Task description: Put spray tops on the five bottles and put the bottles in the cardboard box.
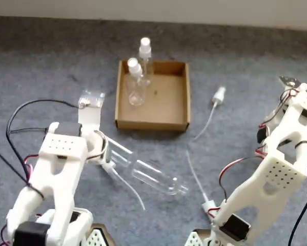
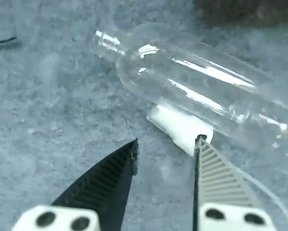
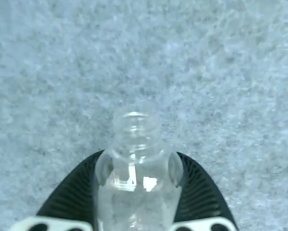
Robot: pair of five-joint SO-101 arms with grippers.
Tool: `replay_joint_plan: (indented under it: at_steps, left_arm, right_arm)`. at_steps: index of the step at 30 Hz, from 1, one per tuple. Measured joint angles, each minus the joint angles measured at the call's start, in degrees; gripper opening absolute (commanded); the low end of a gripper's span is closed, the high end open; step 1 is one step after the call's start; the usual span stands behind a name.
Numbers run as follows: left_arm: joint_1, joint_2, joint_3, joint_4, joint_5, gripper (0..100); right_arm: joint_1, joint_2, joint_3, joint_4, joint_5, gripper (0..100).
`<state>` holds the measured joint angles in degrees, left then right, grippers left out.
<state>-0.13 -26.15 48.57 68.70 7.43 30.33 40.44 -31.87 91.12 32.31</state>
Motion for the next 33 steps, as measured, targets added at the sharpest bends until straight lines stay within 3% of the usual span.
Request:
replay_joint_plan:
  at_steps: [3,12,21,27,33]
  left_arm:
    - [0.0,3.96,0.0,-3.08,8.09,18]
    - [0.26,5.27,0.0,-7.03,18.37,18]
    - [3.6,5.27,6.15,-7.21,19.16,18]
    - [4.31,5.27,7.38,-7.21,15.21,18]
    - [1.23,5.27,7.38,-8.18,14.15,1]
  right_arm:
    - [0.0,0.0,0.0,0.0,-0.18,0.5]
    - [0.0,0.0,0.0,0.0,-0.18,0.5]
    - [0.0,0.0,0.0,0.0,-0.18,0.5]
    - [0.0,0.0,0.0,3.08,-0.18,0.5]
    - [0.0,-3.52,0.0,4.4,-0.18,0.5]
